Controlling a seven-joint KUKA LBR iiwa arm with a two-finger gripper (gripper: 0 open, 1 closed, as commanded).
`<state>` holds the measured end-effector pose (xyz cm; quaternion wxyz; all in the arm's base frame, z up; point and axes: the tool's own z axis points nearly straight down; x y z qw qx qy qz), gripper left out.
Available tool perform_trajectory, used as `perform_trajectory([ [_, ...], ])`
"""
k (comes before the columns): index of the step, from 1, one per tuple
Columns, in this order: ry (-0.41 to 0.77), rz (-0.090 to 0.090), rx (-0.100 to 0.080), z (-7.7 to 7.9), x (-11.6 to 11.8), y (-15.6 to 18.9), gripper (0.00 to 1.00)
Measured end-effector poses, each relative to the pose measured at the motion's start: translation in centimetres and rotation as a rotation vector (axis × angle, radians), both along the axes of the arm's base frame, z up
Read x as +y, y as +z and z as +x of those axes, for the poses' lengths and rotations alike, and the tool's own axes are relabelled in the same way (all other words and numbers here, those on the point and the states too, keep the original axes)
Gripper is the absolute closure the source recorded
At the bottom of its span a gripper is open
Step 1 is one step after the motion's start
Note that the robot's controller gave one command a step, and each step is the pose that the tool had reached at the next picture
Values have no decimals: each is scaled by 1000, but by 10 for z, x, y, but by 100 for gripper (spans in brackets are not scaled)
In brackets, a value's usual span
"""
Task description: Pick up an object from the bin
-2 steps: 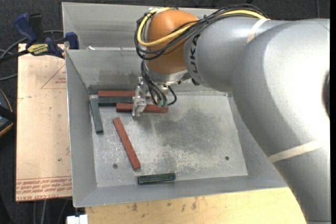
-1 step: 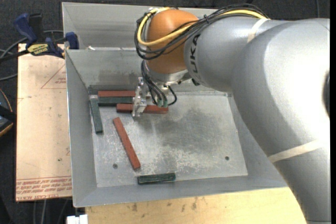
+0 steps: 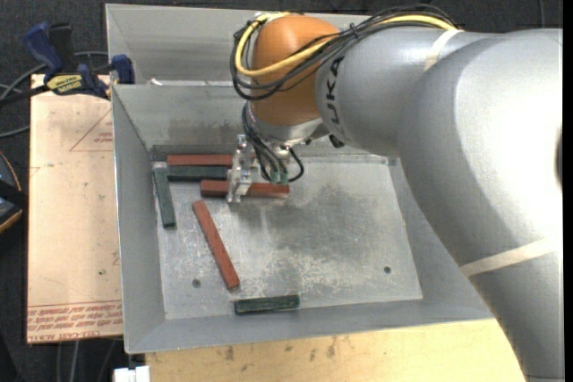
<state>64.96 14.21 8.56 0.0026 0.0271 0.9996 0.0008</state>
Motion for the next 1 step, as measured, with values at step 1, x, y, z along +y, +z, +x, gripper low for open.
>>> perform_trajectory([
  [1,0,-1,8,-1,0,19,100],
])
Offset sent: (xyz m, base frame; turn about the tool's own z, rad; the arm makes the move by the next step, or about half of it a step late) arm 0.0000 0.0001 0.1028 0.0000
